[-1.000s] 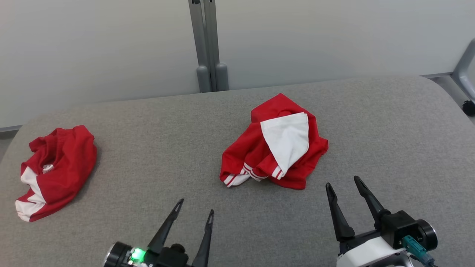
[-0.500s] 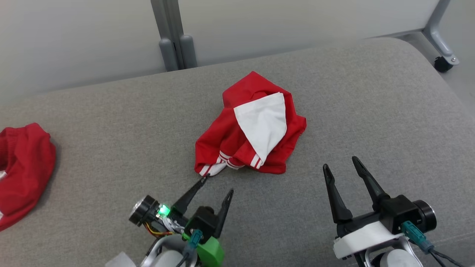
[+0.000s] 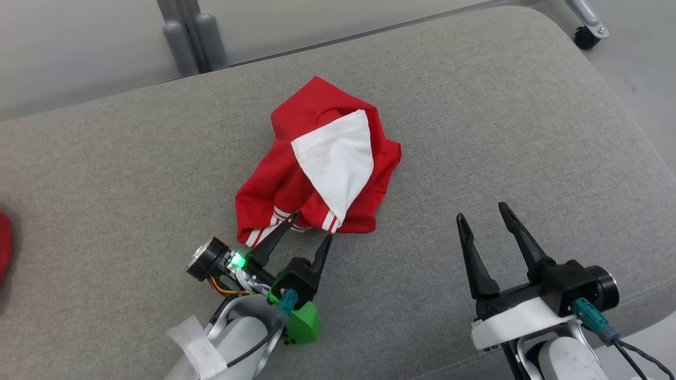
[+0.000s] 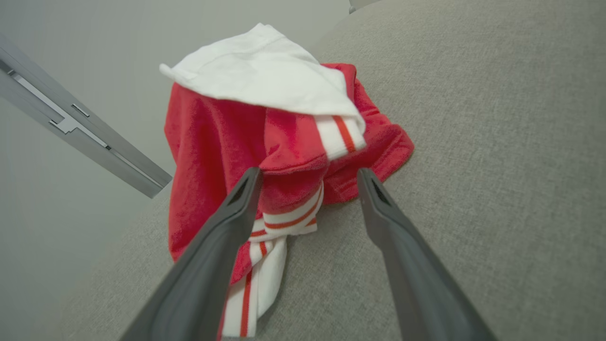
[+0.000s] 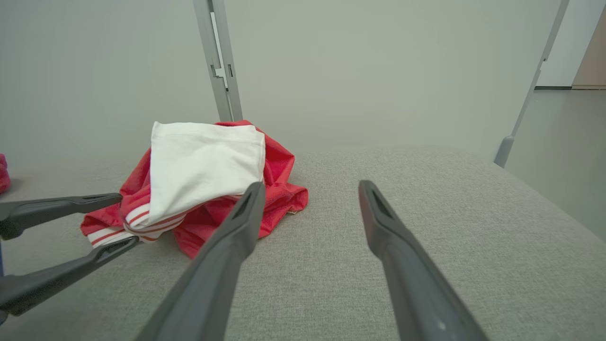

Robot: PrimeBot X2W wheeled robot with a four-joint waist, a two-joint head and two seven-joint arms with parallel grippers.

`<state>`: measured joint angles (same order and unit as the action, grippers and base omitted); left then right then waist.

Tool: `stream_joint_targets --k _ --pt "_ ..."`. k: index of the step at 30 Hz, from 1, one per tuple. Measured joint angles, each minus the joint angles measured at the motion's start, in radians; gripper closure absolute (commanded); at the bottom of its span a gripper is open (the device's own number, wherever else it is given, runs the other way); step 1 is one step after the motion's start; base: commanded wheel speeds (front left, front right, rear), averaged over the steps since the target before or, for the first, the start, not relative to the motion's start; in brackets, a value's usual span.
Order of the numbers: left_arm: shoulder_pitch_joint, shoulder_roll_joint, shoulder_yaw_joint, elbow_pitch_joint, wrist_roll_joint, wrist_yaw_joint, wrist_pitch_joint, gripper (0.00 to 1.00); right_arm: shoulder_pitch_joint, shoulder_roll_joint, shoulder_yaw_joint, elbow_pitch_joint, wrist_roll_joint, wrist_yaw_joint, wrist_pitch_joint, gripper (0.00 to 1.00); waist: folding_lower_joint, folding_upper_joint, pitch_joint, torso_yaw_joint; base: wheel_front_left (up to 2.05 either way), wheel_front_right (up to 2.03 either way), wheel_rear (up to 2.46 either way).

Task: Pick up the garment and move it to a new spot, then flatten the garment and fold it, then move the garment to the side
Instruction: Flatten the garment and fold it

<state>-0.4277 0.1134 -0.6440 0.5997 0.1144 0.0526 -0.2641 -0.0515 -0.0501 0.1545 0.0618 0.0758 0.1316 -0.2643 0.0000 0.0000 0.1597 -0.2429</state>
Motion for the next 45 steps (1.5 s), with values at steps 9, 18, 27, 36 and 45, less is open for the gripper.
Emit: stream_joint_targets --k 9,18,27,36,45 --pt "-0.079 -0.012 -0.035 0.0 -0.048 -0.004 0.0 0.91 -0.014 0.0 0.015 0.006 0.002 0.0 0.0 0.0 0.0 0.0 0.016 -0.026 0.0 0.0 0.0" --pt "-0.187 -0.05 -0.04 -0.022 -0.179 -0.13 0.0 1.0 -0.021 0.0 0.041 0.02 0.02 0.0 0.0 0.0 0.0 0.0 0.001 -0.061 0.0 0.0 0.0" --pt "-0.491 -0.063 -0.042 -0.009 -0.478 -0.176 0.0 1.0 -0.017 0.0 0.07 0.022 0.017 0.0 0.0 0.0 0.0 0.0 -0.03 -0.123 0.0 0.0 0.0" --pt "-0.847 -0.067 -0.064 0.002 -0.682 -0.18 0.002 1.0 -0.009 -0.001 0.076 0.012 0.006 0.0 0.0 0.0 0.0 0.0 -0.069 -0.123 0.0 0.0 0.0" --pt "-0.528 0.115 -0.071 -0.096 -0.782 -0.182 0.0 1.0 -0.002 0.0 0.061 -0.002 -0.003 0.0 0.0 0.0 0.0 0.0 -0.071 -0.042 0.0 0.0 0.0"
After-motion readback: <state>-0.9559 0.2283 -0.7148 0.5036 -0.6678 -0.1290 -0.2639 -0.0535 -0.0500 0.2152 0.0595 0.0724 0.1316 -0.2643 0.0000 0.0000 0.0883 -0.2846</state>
